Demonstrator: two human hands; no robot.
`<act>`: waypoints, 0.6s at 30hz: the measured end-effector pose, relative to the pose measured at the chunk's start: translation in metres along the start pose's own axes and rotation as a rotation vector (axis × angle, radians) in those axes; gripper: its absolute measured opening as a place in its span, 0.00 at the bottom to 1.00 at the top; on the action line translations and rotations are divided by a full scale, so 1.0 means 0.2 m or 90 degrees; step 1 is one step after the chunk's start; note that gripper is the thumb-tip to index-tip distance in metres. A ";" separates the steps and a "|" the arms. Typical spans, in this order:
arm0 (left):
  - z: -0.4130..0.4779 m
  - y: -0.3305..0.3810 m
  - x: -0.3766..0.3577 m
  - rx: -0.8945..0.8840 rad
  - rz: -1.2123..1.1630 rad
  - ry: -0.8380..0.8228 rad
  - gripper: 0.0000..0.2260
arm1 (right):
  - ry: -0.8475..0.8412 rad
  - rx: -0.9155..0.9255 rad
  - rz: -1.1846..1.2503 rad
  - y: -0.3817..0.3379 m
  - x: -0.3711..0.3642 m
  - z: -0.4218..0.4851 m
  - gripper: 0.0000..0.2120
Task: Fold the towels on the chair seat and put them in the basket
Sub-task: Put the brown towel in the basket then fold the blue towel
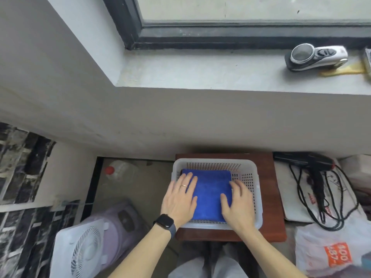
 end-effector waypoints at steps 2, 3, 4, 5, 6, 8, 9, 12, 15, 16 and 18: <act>0.02 0.02 -0.05 -0.043 0.040 -0.041 0.29 | -0.019 0.115 -0.093 -0.05 -0.08 -0.02 0.26; 0.04 0.02 -0.09 -0.045 0.056 -0.064 0.29 | -0.038 0.140 -0.124 -0.06 -0.13 -0.02 0.27; 0.05 -0.01 -0.12 -0.039 0.066 -0.088 0.30 | -0.058 0.150 -0.147 -0.06 -0.17 0.00 0.28; 0.06 -0.04 -0.15 -0.030 0.074 -0.116 0.31 | -0.079 0.152 -0.167 -0.04 -0.20 0.02 0.29; 0.07 -0.07 -0.19 -0.023 0.081 -0.139 0.32 | -0.099 0.152 -0.185 -0.03 -0.24 0.04 0.30; 0.07 -0.13 -0.25 -0.013 0.089 -0.169 0.33 | -0.130 0.149 -0.209 0.01 -0.30 0.07 0.30; 0.07 -0.15 -0.28 -0.011 0.091 -0.176 0.34 | -0.143 0.146 -0.213 0.03 -0.32 0.07 0.30; 0.08 -0.14 -0.33 -0.002 0.109 -0.195 0.34 | -0.179 0.123 -0.210 0.07 -0.36 0.09 0.30; 0.08 -0.11 -0.34 -0.022 0.153 -0.201 0.34 | -0.180 0.116 -0.225 0.10 -0.39 0.09 0.30; 0.09 -0.11 -0.34 -0.023 0.158 -0.197 0.34 | -0.178 0.114 -0.224 0.10 -0.40 0.10 0.30; 0.11 -0.12 -0.35 -0.012 0.162 -0.191 0.34 | -0.178 0.111 -0.214 0.10 -0.41 0.11 0.31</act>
Point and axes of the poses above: each hand's wrist, its own z-axis towards the middle knuckle, its own x-axis out of the back of the hand, y = z × x, the point moved 6 cm from there along z, towards the middle knuckle, and after that the axes turned 5 degrees about x, right-handed, at the moved point
